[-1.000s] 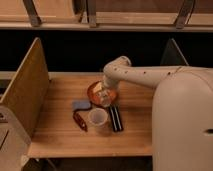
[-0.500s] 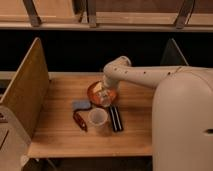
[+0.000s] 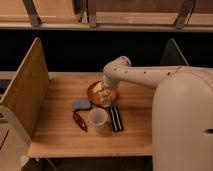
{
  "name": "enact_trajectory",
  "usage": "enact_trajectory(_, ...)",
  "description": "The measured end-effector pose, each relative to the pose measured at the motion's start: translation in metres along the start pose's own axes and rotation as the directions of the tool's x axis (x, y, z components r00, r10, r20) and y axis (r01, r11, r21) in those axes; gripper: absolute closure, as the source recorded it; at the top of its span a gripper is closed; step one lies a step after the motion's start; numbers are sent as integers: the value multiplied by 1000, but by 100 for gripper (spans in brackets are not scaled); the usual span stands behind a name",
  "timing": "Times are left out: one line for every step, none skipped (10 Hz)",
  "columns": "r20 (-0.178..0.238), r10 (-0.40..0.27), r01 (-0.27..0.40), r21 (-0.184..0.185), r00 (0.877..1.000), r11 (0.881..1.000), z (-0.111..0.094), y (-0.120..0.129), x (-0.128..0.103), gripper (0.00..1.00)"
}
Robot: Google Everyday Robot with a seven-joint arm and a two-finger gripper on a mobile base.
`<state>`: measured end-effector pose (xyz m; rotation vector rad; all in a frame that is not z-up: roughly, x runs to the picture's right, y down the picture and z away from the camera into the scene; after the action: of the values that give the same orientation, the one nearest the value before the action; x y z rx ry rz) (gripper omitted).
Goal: Move the arm in a circular motion
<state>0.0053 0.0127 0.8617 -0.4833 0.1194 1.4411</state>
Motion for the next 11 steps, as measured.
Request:
enact_trajectory(0, 0, 0, 0, 1000, 1000, 0, 0, 0, 20)
enact_trajectory(0, 0, 0, 0, 1000, 1000, 0, 0, 0, 20)
enact_trajectory(0, 0, 0, 0, 1000, 1000, 0, 0, 0, 20)
enact_trajectory(0, 0, 0, 0, 1000, 1000, 0, 0, 0, 20)
enact_trajectory(0, 0, 0, 0, 1000, 1000, 0, 0, 0, 20)
enact_trajectory(2, -2, 2, 0, 1000, 1000, 0, 0, 0, 20)
enact_trajectory(12, -10, 10, 13, 1000, 1000, -1, -3, -4, 20)
enact_trajectory(35, -24, 23, 48, 999, 999, -5, -12, -16, 20)
enact_trajectory(69, -48, 42, 88, 996, 995, -13, -22, -36, 20)
enact_trajectory(100, -86, 73, 123, 991, 990, -22, -27, -58, 20)
enact_trajectory(122, -136, 118, 146, 983, 982, -27, -23, -79, 20)
